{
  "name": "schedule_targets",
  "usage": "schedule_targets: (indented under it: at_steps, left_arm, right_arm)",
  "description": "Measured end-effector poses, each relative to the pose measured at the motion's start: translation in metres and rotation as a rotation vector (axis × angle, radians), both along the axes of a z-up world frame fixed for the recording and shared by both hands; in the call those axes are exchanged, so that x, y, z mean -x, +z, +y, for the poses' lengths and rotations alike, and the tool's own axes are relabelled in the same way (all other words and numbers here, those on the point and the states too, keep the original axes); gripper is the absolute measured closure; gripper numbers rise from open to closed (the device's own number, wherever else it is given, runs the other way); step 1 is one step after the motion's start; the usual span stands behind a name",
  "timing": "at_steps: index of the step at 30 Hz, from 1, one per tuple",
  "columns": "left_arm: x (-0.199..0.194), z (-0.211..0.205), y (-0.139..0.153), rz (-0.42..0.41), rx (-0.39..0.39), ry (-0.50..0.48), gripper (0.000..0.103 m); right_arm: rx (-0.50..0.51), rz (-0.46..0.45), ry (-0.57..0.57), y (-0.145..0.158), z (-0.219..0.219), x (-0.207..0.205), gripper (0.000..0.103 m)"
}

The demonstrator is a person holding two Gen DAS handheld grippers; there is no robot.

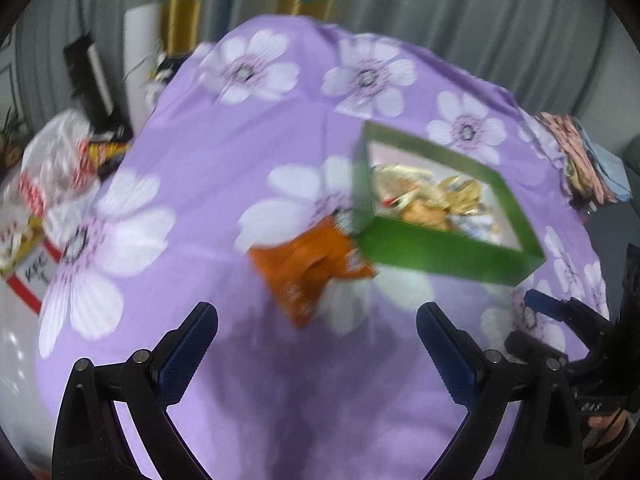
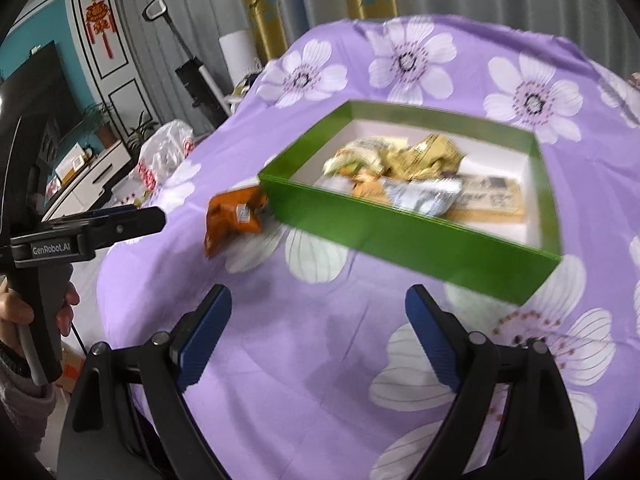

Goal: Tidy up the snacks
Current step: 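Close the left gripper on the orange snack bag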

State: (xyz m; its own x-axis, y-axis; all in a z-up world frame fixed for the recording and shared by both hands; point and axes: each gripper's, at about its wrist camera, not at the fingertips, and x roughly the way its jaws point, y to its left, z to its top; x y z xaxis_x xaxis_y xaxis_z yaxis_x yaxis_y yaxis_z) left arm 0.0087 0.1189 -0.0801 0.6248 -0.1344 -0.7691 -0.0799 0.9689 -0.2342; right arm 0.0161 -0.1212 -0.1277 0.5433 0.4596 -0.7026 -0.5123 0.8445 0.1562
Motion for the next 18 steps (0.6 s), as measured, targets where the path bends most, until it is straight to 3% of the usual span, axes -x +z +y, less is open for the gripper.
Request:
schedule_targets:
  at_steps: [10, 18]
  left_arm:
    - [0.010, 0.041, -0.029, 0.019, 0.211, 0.100, 0.004]
    - [-0.018, 0.044, -0.033, 0.021, 0.297, 0.094, 0.004]
  right_arm:
    - [0.024, -0.007, 0.108, -0.009, 0.045, -0.008, 0.014]
    - [-0.001, -0.030, 0.185, -0.011, 0.082, -0.035, 0.016]
